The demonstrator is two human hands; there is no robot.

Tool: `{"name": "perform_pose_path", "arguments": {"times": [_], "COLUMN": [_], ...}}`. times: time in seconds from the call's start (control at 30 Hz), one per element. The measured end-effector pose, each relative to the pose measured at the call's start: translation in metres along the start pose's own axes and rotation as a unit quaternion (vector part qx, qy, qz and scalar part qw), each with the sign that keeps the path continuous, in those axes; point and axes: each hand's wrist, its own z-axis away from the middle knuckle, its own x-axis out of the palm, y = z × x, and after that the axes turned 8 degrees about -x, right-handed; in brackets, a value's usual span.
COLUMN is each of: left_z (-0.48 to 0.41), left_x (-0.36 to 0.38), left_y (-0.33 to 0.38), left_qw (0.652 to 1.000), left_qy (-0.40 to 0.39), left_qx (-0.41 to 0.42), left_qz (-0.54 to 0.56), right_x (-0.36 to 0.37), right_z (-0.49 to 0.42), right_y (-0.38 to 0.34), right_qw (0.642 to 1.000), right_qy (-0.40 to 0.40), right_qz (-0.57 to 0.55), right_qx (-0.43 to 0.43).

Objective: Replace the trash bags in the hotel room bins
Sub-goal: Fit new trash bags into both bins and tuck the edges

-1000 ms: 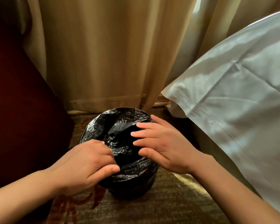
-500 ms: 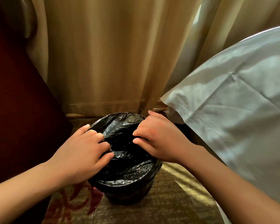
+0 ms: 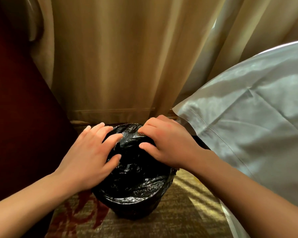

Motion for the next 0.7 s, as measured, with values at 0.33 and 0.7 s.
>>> {"name": "perform_pose_path", "arguments": {"times": [0.33,0.7], "left_z": [0.005,0.025], "left_x": [-0.137,-0.425], "left_y": [0.011,0.052], "left_qw": [0.992,0.984], "left_qy": [-0.094,-0.135], "left_qx": [-0.086,-0.113], "left_qz": [0.013,0.014], "right_x": [-0.128,-0.428], "right_z": [-0.012,-0.017], "right_y": [-0.014,-0.046], "right_qw": [0.989,0.976], "right_qy": [-0.094,-0.119], "right_qz": [-0.067,-0.078], "right_qx": [0.09,0.165]}}
